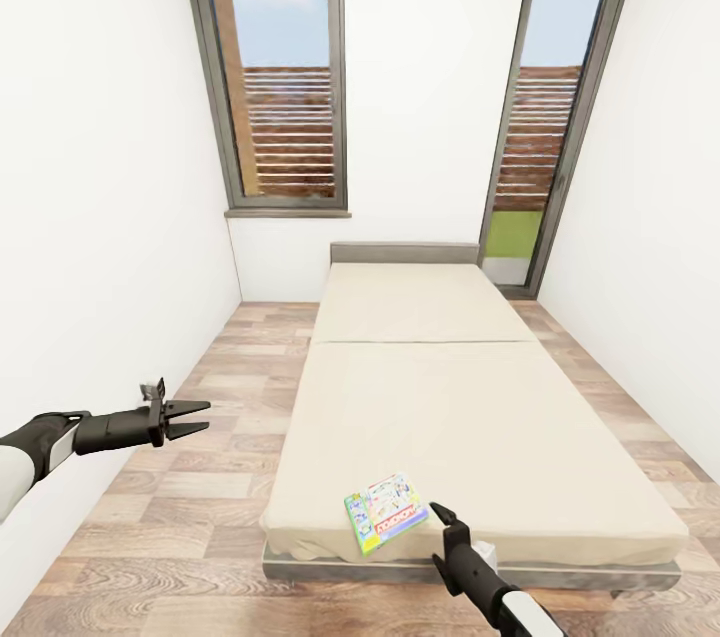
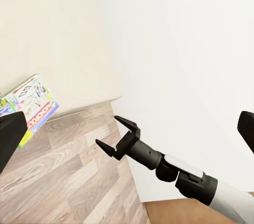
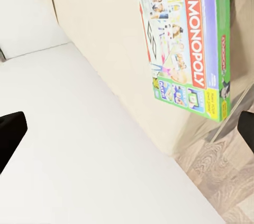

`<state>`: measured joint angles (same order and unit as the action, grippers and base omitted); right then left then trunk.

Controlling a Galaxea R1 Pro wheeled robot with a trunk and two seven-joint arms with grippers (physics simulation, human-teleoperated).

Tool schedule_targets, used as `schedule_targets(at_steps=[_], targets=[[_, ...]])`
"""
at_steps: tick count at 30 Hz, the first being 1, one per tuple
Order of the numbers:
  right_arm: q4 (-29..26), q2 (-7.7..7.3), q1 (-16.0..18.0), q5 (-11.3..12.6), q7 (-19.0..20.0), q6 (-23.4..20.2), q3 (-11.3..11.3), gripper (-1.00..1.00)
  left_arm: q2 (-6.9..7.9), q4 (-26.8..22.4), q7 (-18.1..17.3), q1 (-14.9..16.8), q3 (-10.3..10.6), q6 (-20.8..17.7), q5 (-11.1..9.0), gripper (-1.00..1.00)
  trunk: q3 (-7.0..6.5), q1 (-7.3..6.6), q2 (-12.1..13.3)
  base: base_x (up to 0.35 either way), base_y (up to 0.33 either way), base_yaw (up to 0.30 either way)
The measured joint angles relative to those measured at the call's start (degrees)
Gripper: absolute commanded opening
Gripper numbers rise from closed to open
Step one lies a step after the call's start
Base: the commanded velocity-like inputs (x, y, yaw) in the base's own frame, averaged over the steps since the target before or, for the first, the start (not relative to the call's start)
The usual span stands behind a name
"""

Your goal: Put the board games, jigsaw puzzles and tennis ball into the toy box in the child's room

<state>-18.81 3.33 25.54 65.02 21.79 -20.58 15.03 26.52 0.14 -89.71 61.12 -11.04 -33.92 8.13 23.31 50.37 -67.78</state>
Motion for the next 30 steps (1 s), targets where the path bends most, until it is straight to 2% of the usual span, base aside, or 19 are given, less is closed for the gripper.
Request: schedule_targets(at_steps=[10, 19, 30], targets=[[0.10, -0.17, 0.00, 0.11, -0.49, 0.32, 0.00, 1.00, -0.06, 0.00, 0.00, 0.00, 0.02, 0.07, -0.03, 1.00, 1.80, 2.20, -4.01, 0.000, 0.000, 0.000], [0.01, 0.01, 0.00, -0.20, -3.24, 0.50, -0.15, 1.00, -0.15, 0.01, 0.00, 0.00, 0.05, 0.08, -0.02, 1.00, 3.41, 4.18, -7.63, 0.000, 0.000, 0.000], [-0.19, 0.47, 0.00, -0.40, -3.57, 0.51, -0.39, 1.00, -0.08, -0.06, 0.00, 0.00, 0.09, 0.35, -0.02, 1.00, 5.39, 6.59, -12.04, 0.000, 0.000, 0.000]])
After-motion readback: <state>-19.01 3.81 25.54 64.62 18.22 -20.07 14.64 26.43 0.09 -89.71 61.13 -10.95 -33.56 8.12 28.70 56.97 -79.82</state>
